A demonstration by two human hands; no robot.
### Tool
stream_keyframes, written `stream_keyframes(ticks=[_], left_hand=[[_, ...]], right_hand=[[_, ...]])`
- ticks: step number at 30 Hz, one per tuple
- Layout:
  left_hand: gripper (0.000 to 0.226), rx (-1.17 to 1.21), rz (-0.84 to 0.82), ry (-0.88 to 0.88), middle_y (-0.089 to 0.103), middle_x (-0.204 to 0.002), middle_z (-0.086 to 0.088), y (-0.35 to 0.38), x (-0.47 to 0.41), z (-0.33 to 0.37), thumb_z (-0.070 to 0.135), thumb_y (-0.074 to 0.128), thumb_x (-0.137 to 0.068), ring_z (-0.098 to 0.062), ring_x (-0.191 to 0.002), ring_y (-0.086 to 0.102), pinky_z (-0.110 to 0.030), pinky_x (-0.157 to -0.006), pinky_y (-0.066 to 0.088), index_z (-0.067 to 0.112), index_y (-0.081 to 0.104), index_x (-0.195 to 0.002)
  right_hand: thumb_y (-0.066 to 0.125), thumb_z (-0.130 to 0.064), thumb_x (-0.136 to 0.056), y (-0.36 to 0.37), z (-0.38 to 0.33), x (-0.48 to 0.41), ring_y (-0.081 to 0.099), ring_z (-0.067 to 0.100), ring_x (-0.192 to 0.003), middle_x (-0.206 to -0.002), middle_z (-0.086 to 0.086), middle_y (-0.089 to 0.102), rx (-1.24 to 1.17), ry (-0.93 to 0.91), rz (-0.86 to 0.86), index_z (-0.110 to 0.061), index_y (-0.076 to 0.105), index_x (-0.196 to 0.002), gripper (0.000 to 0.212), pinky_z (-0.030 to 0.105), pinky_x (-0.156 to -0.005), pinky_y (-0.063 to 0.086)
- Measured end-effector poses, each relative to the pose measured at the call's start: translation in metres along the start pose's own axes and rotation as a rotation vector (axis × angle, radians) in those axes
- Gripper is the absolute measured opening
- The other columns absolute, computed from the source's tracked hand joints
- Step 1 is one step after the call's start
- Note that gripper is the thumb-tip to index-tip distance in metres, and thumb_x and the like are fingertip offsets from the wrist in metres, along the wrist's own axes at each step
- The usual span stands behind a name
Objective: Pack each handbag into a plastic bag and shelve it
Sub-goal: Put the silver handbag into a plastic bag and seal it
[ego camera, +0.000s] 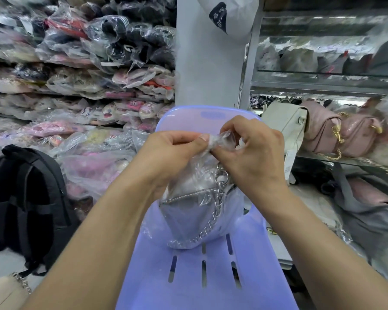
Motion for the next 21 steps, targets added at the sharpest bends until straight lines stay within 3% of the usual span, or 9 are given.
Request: stream_keyframes(ticks=[2, 4, 7, 11, 15, 21], left_hand=[[0.006, -0.034, -0.027, -0.020, 0.078, -0.096, -0.008, 0.002, -0.006, 0.004, 0.013, 0.073, -0.088, -0.012, -0.083, 0.070, -0.024, -0.087, 0.056, 0.013, 0.077, -0.093], [0.009, -0.031, -0.016, -0.003, 0.075, -0.083, -0.003, 0.004, -0.012, 0.009, 0.008, 0.073, -0.088, -0.004, -0.068, 0.066, -0.016, -0.074, 0.056, 0.010, 0.075, -0.097], [0.009, -0.098, 0.068, 0.107, 0.063, -0.056, 0.013, 0.007, -0.023, 0.020, 0.003, 0.071, -0.091, 0.004, -0.050, 0.055, -0.009, -0.059, 0.050, 0.012, 0.073, -0.091], [0.023, -0.250, 0.160, 0.200, 0.050, -0.040, 0.018, 0.018, -0.035, 0.023, 0.004, 0.067, -0.092, 0.005, -0.041, 0.043, -0.009, -0.047, 0.037, 0.019, 0.068, -0.076], [0.028, -0.248, 0.226, 0.165, 0.050, -0.039, 0.018, 0.019, -0.048, 0.016, 0.006, 0.068, -0.093, 0.005, -0.040, 0.042, -0.012, -0.047, 0.037, 0.023, 0.066, -0.071], [0.021, -0.293, 0.322, 0.072, 0.061, -0.056, 0.014, -0.005, -0.066, 0.005, 0.015, 0.075, -0.088, -0.007, -0.059, 0.054, -0.023, -0.069, 0.048, 0.022, 0.072, -0.069]], right_hand=[[0.083, -0.030, -0.070, -0.004, 0.005, 0.000, 0.056, 0.019, -0.058, -0.063, -0.006, 0.061, 0.003, 0.014, -0.018, -0.013, 0.071, -0.079, 0.023, 0.032, -0.057, 0.045], [0.087, -0.033, -0.071, -0.007, 0.013, -0.002, 0.047, 0.008, -0.058, -0.061, -0.016, 0.053, -0.037, 0.050, -0.076, -0.015, 0.074, -0.081, 0.025, 0.024, -0.058, 0.039], [0.088, -0.030, -0.079, -0.010, 0.025, -0.002, 0.054, -0.006, -0.057, -0.061, -0.023, 0.059, -0.153, 0.160, -0.201, -0.019, 0.079, -0.086, 0.016, 0.009, -0.059, 0.038], [0.084, -0.023, -0.085, -0.012, 0.033, 0.002, 0.060, 0.006, -0.063, -0.075, -0.010, 0.073, -0.255, 0.257, -0.156, -0.019, 0.078, -0.082, 0.008, 0.025, -0.063, 0.046], [0.082, -0.019, -0.086, -0.008, 0.032, 0.005, 0.061, 0.021, -0.071, -0.071, -0.008, 0.069, -0.289, 0.301, -0.128, -0.015, 0.074, -0.078, 0.012, 0.034, -0.065, 0.048], [0.080, -0.003, -0.082, -0.004, 0.029, 0.012, 0.058, 0.015, -0.075, -0.072, -0.029, 0.059, -0.307, 0.268, -0.189, -0.017, 0.073, -0.078, 0.016, 0.022, -0.069, 0.044]])
Point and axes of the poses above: each hand's wrist, its own x-axis away from the middle knuckle, its own y-axis out of the palm, z = x × y, the point moved 3 cm from there along -x, towards the middle knuckle
